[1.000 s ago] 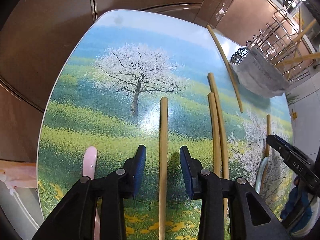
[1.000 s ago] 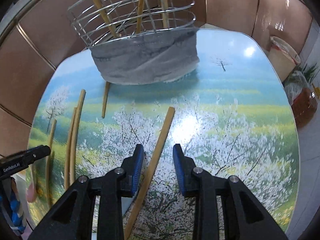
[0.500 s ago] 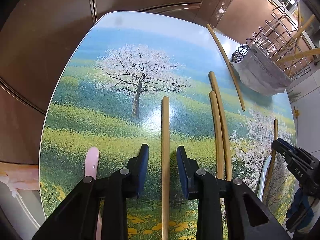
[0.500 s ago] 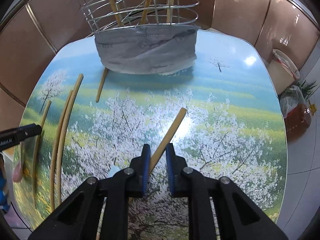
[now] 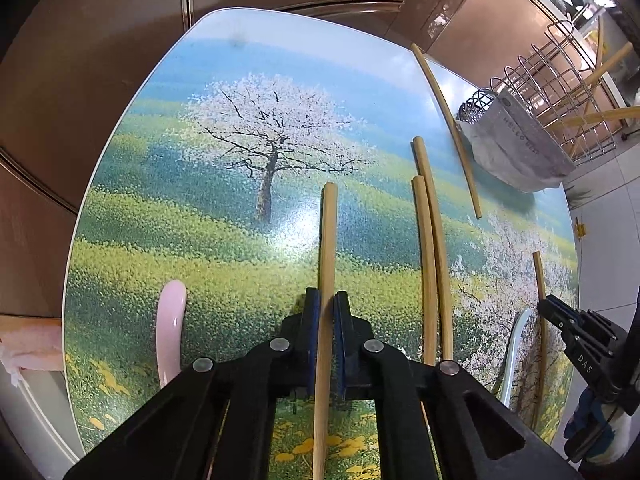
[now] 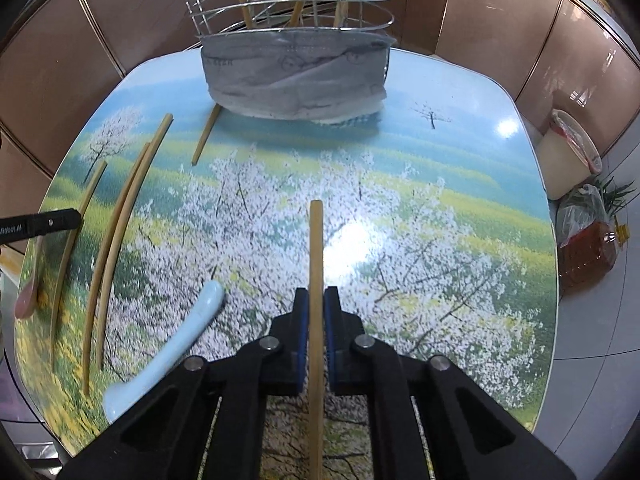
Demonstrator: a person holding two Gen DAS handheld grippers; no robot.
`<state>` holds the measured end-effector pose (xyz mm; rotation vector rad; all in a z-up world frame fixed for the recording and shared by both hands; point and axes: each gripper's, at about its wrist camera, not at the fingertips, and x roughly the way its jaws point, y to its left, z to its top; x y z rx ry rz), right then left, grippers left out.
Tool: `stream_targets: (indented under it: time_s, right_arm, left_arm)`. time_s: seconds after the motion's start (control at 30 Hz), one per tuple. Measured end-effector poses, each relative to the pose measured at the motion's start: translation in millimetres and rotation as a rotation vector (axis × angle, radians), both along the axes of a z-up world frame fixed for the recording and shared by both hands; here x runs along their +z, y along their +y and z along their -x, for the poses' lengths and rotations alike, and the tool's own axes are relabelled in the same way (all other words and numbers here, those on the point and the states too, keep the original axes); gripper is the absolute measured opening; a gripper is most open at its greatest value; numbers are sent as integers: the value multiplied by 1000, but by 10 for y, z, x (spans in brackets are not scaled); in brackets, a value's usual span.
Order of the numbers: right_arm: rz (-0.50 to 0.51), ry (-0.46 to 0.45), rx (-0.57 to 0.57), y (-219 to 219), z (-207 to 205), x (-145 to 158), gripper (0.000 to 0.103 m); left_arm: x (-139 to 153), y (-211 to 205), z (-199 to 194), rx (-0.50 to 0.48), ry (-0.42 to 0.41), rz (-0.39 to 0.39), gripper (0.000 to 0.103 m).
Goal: Organize utensils
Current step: 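Close the right gripper on a chopstick while the left gripper closes on another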
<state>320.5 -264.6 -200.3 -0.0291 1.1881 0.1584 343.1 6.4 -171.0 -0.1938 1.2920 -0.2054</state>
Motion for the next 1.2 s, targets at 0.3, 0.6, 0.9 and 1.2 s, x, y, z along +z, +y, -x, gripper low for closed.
stream_targets:
  time_s: [0.3,0.6,0.9,1.2]
  right_arm:
    - [54,67,28,110,-3,19,7]
    - [71,174,108,255,-117,29,7]
    - [102,231,199,401,-412,38,8]
    - [107,246,230,545,-791,64,8]
  left_arm:
    - [5,-120,-45,-46,57,12,6]
    - [-6,-242,-202,-110,133,-55,8]
    - [-41,-332,-294,-150,179,-81,8]
    - [-57,-420,-548,-173,209,-92,8]
